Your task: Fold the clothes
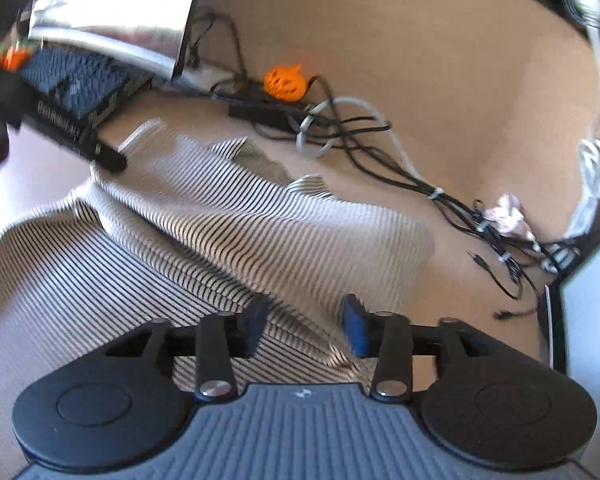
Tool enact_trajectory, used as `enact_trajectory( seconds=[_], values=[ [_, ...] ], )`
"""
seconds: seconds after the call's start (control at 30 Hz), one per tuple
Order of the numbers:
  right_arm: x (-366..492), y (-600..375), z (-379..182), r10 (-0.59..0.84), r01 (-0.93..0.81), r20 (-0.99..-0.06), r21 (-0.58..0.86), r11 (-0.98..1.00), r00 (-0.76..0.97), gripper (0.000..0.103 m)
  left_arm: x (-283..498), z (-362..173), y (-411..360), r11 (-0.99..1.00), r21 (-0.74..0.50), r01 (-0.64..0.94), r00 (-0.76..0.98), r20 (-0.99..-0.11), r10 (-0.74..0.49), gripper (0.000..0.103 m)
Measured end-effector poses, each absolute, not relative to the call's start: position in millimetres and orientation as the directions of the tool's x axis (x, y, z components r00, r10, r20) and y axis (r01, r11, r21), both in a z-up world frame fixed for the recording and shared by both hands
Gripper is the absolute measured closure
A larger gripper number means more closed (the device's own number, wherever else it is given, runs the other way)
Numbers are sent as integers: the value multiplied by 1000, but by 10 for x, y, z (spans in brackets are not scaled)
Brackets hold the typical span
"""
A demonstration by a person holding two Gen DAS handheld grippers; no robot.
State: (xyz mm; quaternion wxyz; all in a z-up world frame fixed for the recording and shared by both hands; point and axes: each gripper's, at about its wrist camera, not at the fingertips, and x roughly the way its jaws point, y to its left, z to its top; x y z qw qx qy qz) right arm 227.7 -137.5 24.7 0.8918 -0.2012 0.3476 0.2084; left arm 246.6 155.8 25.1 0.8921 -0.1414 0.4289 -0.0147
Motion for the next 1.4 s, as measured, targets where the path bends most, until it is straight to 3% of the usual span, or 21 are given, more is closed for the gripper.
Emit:
enact_trajectory(
  seconds=[0.2,0.47,0.73,1.0,1.4],
  values=[
    [1884,-1806,436,194,-438,-713,-174,882,673,42,2167,439,1375,962,-274,3,659,-723,-208,41],
    [1452,-2241,486,199,-359,-749,-56,932,632,37,1753,331,953,946,-271,179,575,-751,-324,23],
    [1276,-2185,431,173,-272,-763,-4,962,623,35,1501,43,927,934,-294,201,496,-792,-356,20],
    [845,-2032,333,68,-185,-788,-59,981,612,35,1239,19,879,932,-248,265,506,-786,-354,13],
    [344,-2113,-6,108,-368,-794,-153,917,599,34,560,31,730,968,-160,193,540,-807,-241,10]
  ],
)
